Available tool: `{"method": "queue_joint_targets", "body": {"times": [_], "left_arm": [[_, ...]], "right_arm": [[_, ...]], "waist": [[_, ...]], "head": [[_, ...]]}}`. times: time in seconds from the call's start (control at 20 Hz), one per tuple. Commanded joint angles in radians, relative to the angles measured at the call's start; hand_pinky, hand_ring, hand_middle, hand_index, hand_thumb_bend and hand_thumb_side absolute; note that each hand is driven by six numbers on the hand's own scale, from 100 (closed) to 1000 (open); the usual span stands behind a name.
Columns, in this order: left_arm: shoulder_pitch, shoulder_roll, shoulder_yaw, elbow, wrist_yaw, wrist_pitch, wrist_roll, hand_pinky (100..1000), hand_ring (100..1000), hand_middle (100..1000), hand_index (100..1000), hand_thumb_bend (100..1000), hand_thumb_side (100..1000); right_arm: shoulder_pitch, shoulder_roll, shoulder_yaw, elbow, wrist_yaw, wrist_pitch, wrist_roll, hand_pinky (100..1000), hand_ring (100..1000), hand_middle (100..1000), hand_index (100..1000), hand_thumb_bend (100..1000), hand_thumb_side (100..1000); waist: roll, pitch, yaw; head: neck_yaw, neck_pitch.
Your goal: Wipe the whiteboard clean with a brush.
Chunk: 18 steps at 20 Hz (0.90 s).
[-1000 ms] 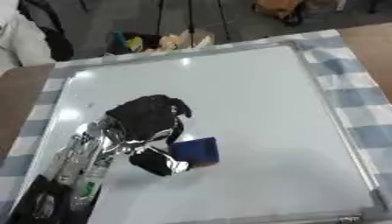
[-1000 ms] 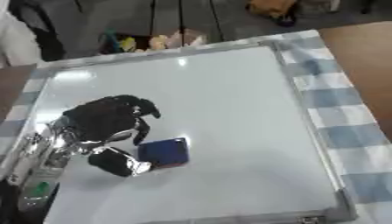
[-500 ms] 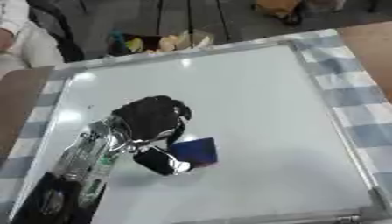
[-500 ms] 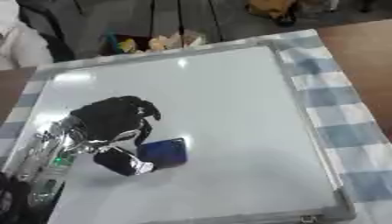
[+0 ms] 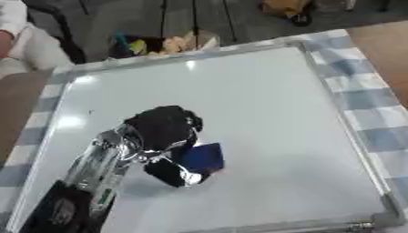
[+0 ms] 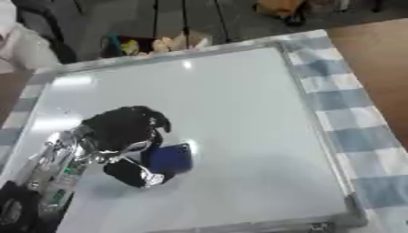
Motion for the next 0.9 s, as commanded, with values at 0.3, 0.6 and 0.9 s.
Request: {"method": "queue_joint_targets", "body": {"times": [0.3, 0.6, 0.9], "left_arm": [[-0.010, 0.002, -0.007, -0.013, -0.001, -0.208, -0.209, 857, 851, 719, 433, 329, 840], [-0.005, 0.001, -0.005, -0.012, -0.012, -0.199, -0.209, 848, 834, 694, 428, 297, 822], [-0.001, 0.000, -0.003, -0.008, -0.016, -0.193, -0.209, 833, 821, 703, 423, 266, 801]], "right_arm": [[-0.006, -0.017, -0.004, -0.015, -0.003, -0.004, 0.002, 818, 836, 623, 909, 100, 936], [-0.005, -0.015, -0.003, -0.015, -0.002, -0.008, 0.002, 818, 836, 622, 909, 100, 936], [-0.007, -0.015, -0.002, -0.015, -0.001, -0.007, 0.003, 819, 836, 622, 909, 100, 936]], "waist": [[-0.012, -0.012, -0.002], [-0.014, -0.010, -0.003], [-0.014, -0.008, 0.000]], "head": [[0.004, 0.000], [0.007, 0.001], [0.008, 0.002]]}}
